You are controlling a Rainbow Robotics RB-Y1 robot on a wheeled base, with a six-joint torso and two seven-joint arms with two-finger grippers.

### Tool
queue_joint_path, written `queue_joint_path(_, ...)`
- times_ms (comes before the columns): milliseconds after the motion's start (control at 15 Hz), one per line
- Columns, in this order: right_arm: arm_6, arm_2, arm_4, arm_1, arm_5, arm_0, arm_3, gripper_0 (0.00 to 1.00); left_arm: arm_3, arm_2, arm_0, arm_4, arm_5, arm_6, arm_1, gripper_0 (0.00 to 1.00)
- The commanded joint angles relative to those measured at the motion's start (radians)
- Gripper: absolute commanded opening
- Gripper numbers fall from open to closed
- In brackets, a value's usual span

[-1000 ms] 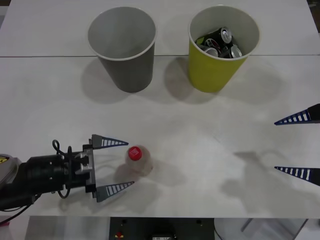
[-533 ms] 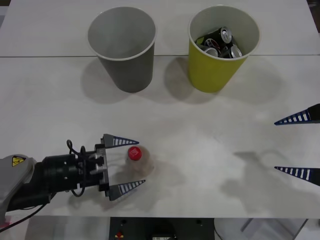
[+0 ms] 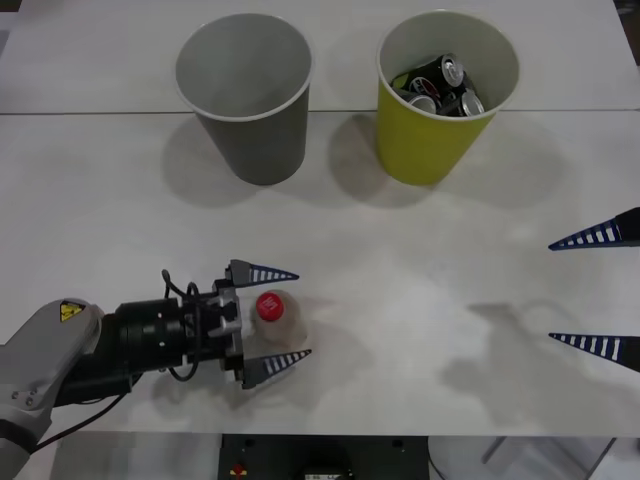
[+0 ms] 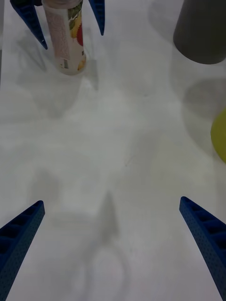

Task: Put the can into the green bin and the plastic bottle into the gray bin

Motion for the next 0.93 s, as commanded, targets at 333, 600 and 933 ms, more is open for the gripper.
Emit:
queue_joint_path(333, 0.0, 0.0, 0.0, 0.0, 0.0, 0.0, 0.0, 1.0, 0.003, -0.002, -0.008, -0.013, -0.002, 0.026, -0.021, 0.17)
queue_joint_path(600, 0.0, 0.0, 0.0, 0.0, 0.0, 0.0, 0.0, 1.0, 0.002, -0.017, -0.008, -0.005, -0.007, 0.043, -0.023, 0.0)
queue_joint_path(933, 0.0, 0.0, 0.0, 0.0, 0.0, 0.0, 0.0, 1.0, 0.002, -0.013, -0.009, 0.003, -0.013, 0.043, -0.023, 0.0)
